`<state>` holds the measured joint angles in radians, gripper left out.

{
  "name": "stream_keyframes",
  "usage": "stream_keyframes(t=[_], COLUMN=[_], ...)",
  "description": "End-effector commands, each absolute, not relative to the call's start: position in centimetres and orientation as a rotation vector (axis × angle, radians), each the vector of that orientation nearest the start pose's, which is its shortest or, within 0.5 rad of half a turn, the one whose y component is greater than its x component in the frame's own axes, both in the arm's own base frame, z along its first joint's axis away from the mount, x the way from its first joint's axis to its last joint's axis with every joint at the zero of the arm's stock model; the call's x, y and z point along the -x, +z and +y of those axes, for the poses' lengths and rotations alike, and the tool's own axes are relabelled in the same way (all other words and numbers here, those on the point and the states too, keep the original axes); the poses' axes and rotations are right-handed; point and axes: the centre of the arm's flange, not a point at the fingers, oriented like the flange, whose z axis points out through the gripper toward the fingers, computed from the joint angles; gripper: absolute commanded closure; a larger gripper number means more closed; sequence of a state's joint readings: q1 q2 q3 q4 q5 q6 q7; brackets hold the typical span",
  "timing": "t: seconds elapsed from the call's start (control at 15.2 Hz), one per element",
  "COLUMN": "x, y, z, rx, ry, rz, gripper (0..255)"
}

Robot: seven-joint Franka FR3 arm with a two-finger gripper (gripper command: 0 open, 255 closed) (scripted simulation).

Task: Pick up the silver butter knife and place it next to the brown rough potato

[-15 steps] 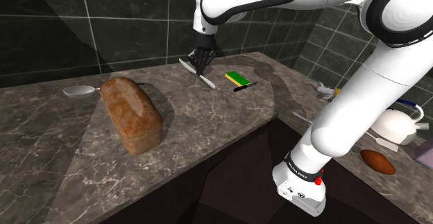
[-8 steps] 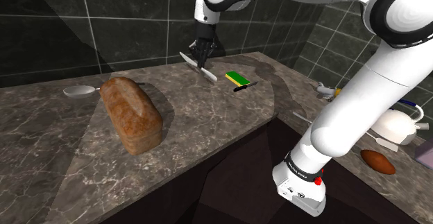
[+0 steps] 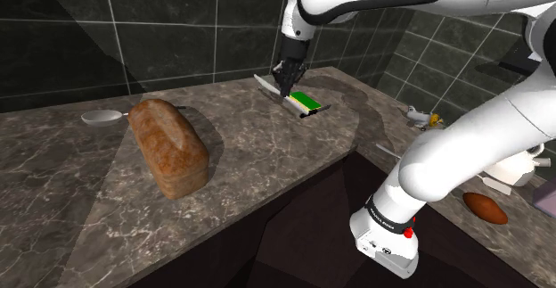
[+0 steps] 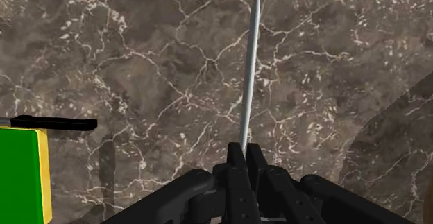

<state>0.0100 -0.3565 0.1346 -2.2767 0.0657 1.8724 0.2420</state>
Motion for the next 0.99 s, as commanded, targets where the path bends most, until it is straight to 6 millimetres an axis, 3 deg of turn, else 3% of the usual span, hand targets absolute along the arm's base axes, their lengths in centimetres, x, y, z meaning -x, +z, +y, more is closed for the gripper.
stream_keyframes(t=[0.0,0.92], x=[-41.1,-23.9], y=[49.2,49.2], z=[6.3,-0.5], rx=[3.128,3.128], ry=[0.081,0.081], rz=[0.2,0.2], gripper=[255,255])
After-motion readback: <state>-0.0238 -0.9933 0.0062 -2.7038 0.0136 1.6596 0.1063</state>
